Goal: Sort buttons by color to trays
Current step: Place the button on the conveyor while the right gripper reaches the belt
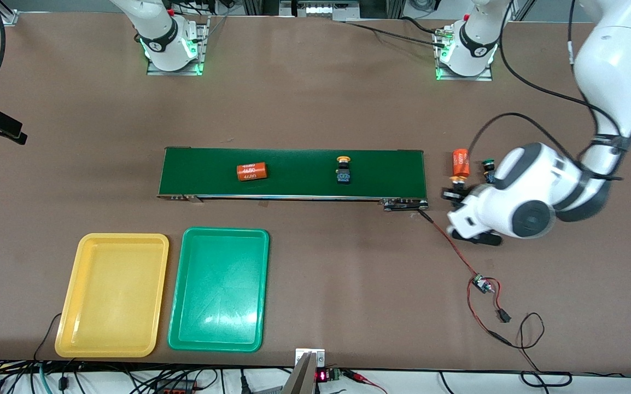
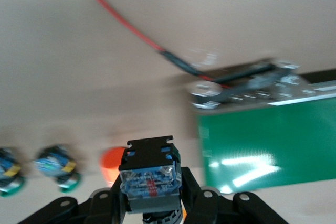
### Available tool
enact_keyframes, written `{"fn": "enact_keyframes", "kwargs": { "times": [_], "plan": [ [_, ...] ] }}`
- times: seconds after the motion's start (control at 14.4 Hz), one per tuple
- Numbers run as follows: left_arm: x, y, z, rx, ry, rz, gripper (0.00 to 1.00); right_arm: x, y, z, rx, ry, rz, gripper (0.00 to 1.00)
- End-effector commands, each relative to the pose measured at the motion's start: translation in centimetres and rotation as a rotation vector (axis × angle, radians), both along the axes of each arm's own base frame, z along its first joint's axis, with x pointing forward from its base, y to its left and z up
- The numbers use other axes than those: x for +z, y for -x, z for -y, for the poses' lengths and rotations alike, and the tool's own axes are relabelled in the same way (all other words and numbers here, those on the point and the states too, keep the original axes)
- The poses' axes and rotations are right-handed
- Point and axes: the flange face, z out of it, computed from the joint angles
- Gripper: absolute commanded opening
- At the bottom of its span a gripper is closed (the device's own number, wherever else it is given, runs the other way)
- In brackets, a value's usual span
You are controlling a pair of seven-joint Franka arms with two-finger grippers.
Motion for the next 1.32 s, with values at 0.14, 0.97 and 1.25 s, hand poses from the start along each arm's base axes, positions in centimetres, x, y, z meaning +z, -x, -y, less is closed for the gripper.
{"fn": "enact_keyframes", "kwargs": {
  "times": [0.14,0.97,1.25],
  "plan": [
    [-1.9,4.1,9.1,0.074,-0.025,-0.023,0.25,-0.6,-0.1,1.3,-0.046,-0.039,0.007,1.00],
    [-0.3,2.8,8.4,0.225,-0.018,0.048,1.00,-4.3,-1.6,-0.7,-0.020,-0.077,-0.060,1.00],
    [3.8,-1.0,4.2,0.283,-0.038,0.077,1.00,-5.6,-2.4,-4.8,0.026,-0.070,-0.091,1.00]
  ]
}}
